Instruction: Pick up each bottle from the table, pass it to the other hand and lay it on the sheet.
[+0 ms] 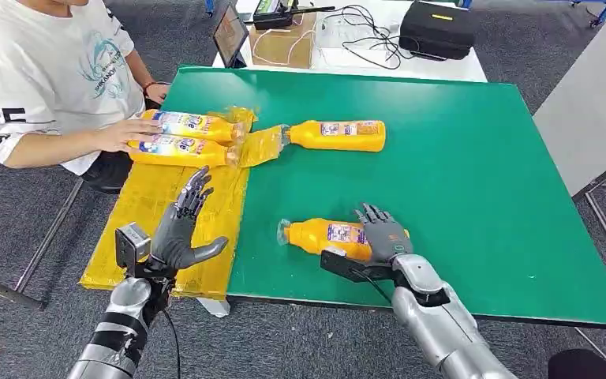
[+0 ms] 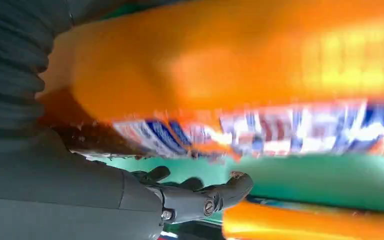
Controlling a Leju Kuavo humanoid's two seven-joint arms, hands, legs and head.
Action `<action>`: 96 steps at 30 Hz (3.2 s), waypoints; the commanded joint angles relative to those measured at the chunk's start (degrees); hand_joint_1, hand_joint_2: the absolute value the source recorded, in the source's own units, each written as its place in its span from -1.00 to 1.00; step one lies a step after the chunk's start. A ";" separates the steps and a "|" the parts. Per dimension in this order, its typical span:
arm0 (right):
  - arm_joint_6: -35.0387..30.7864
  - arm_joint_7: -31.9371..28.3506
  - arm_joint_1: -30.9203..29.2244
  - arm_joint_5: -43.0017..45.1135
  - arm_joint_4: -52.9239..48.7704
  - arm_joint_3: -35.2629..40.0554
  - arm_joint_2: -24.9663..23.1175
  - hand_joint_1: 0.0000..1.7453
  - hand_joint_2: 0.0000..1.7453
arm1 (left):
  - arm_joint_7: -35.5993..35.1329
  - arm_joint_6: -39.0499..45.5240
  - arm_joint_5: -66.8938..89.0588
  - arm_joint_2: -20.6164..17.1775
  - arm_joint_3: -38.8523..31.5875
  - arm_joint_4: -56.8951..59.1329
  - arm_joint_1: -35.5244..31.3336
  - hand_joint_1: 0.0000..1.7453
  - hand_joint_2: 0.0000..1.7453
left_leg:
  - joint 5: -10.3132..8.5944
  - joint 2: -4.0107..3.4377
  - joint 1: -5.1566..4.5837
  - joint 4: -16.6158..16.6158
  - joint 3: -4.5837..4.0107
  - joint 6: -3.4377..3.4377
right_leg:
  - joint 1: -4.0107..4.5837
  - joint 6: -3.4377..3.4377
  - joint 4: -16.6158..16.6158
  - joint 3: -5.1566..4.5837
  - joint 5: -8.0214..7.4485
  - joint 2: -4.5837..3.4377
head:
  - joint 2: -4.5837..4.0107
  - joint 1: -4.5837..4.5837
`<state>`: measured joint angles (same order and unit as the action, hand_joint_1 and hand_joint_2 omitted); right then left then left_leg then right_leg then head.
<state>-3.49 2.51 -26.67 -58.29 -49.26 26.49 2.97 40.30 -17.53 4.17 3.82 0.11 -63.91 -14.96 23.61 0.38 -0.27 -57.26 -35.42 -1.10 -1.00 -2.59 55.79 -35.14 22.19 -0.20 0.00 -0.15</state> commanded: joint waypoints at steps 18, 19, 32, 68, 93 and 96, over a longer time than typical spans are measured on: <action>-19.58 -9.15 0.98 16.53 1.35 -7.26 -10.07 1.00 1.00 | -9.89 13.28 6.03 5.85 -0.13 28.46 -13.26 -1.00 1.00 | 0.00 0.01 0.05 0.02 0.43 0.05 | 0.06 0.07 -0.05 0.46 -0.01 0.02 | 0.00 0.02; -20.35 -9.64 0.89 17.11 0.71 -7.19 -10.88 1.00 1.00 | -10.12 13.47 5.93 6.15 0.26 29.55 -13.76 -1.00 1.00 | 0.00 -0.03 0.02 0.03 0.41 0.04 | 0.04 0.06 -0.03 0.39 -0.03 0.01 | 0.00 0.00; -21.61 -16.31 -1.70 25.05 7.17 -3.41 -18.99 1.00 1.00 | -11.92 5.68 -1.56 8.53 2.48 29.81 -15.77 -1.00 1.00 | 0.06 -0.08 0.07 -0.06 -0.01 0.07 | 0.07 0.09 0.08 -0.02 0.07 0.01 | 0.00 0.00; -19.42 -15.14 -4.09 27.66 13.88 3.95 -20.22 -1.00 1.00 | -12.55 2.70 -13.70 7.49 4.93 21.31 -14.33 1.00 1.00 | 0.05 0.03 0.09 -0.04 -0.10 0.08 | 0.09 0.10 0.05 -0.08 0.09 0.12 | 0.00 0.00; -26.28 -26.18 6.79 43.01 -14.67 -7.34 -15.84 -1.00 1.00 | -11.89 38.83 28.41 -6.77 7.85 37.45 -22.63 1.00 1.00 | 0.03 -0.05 0.08 0.00 -0.12 0.07 | 0.08 0.08 0.02 -0.13 0.06 0.06 | 0.02 0.02; -25.34 -26.10 6.50 43.46 -14.18 -7.03 -15.96 -1.00 1.00 | -17.30 38.63 40.07 -9.22 13.89 43.02 -24.46 1.00 1.00 | 0.13 -0.06 0.14 -0.01 0.15 0.13 | 0.14 0.17 0.03 0.16 0.16 0.05 | 0.00 0.00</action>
<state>-30.38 -23.58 -19.85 -15.98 -61.86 20.76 -14.40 30.84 19.41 27.79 0.57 3.17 -36.78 -33.47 23.57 0.30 -0.26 -57.26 -35.72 -1.10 -1.00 -2.59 55.84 -35.47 22.17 -0.21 0.00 -0.15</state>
